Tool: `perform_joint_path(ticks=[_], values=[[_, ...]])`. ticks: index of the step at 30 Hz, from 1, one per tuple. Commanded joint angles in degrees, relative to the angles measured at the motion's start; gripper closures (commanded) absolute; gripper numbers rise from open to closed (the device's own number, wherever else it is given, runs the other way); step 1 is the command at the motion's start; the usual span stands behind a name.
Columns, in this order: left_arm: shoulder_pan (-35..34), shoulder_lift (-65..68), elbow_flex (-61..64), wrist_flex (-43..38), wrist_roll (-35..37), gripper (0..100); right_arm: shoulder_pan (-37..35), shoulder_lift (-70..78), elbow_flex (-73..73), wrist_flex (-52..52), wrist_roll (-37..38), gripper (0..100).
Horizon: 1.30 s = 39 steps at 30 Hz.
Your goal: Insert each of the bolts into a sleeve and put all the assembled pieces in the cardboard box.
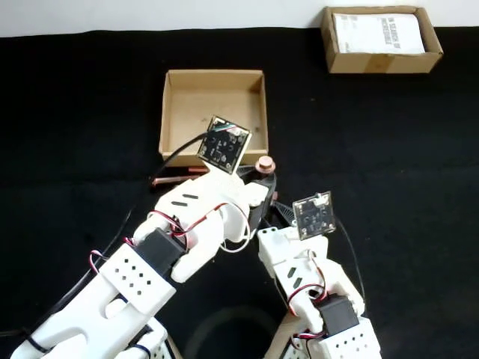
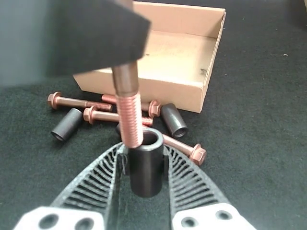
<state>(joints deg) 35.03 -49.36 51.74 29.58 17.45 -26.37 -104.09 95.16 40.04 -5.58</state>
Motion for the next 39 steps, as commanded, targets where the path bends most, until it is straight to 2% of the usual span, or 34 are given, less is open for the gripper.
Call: perform_joint_path(ticks=[1, 8, 35, 39], values=[[0.48, -0.04, -0.40, -1.41, 0.35, 99, -0.48, -0.84, -0.75, -1.27, -0.09, 99.1], [0.57, 0.04, -0.66, -4.57, 0.18, 99, -0.57, -0.66, -0.75, -1.27, -0.09, 99.1], [0.84, -0.22, 5.23, -4.22, -0.09, 99, -0.57, -0.57, -2.51, -1.27, 0.00, 99.1], [0.84, -0.31, 5.23, 0.79, -2.29, 87, -0.57, -0.57, -2.51, -1.27, 0.00, 99.1]])
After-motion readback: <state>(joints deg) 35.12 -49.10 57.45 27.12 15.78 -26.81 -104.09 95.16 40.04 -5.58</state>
